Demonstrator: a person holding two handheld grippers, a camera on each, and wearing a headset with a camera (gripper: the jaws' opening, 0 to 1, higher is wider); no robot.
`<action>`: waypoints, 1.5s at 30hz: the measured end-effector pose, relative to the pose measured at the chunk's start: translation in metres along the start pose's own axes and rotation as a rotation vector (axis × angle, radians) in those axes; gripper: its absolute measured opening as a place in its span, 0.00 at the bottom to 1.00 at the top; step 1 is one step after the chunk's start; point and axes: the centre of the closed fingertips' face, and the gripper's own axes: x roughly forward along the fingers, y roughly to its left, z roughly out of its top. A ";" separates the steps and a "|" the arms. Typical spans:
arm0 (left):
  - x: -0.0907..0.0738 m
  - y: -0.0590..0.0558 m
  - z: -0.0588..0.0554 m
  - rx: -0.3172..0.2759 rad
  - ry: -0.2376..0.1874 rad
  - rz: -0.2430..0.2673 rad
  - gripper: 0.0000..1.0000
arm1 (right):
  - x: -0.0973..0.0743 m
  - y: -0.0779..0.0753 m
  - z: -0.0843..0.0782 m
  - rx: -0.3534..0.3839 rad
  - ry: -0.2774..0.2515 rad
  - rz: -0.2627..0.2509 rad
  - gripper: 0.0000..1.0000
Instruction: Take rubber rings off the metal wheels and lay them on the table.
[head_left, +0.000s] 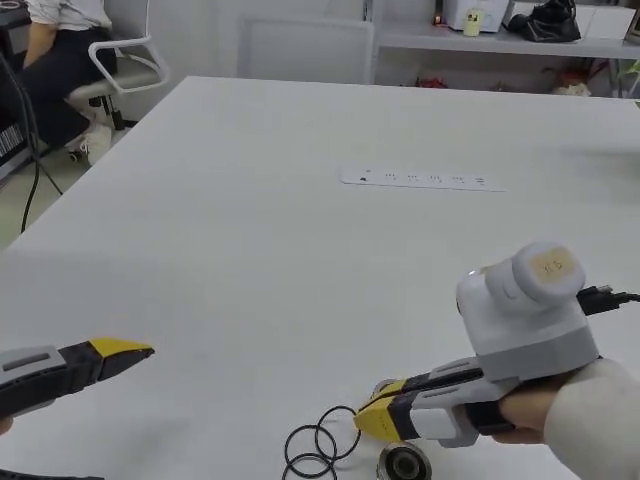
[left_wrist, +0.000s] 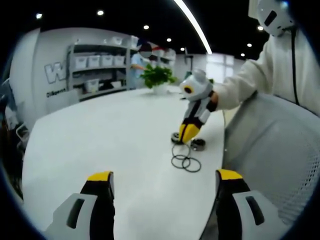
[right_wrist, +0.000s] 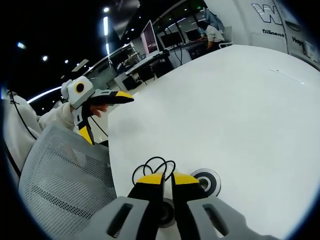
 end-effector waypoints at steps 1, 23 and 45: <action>0.000 0.000 0.000 0.001 0.001 0.000 0.85 | 0.000 0.000 0.000 0.001 0.002 -0.002 0.03; -0.004 0.006 0.012 0.037 0.008 0.003 0.84 | -0.025 -0.009 0.015 -0.065 -0.068 -0.021 0.09; 0.015 0.011 0.053 0.147 0.012 -0.066 0.80 | -0.046 -0.040 0.005 -0.065 -0.083 -0.099 0.17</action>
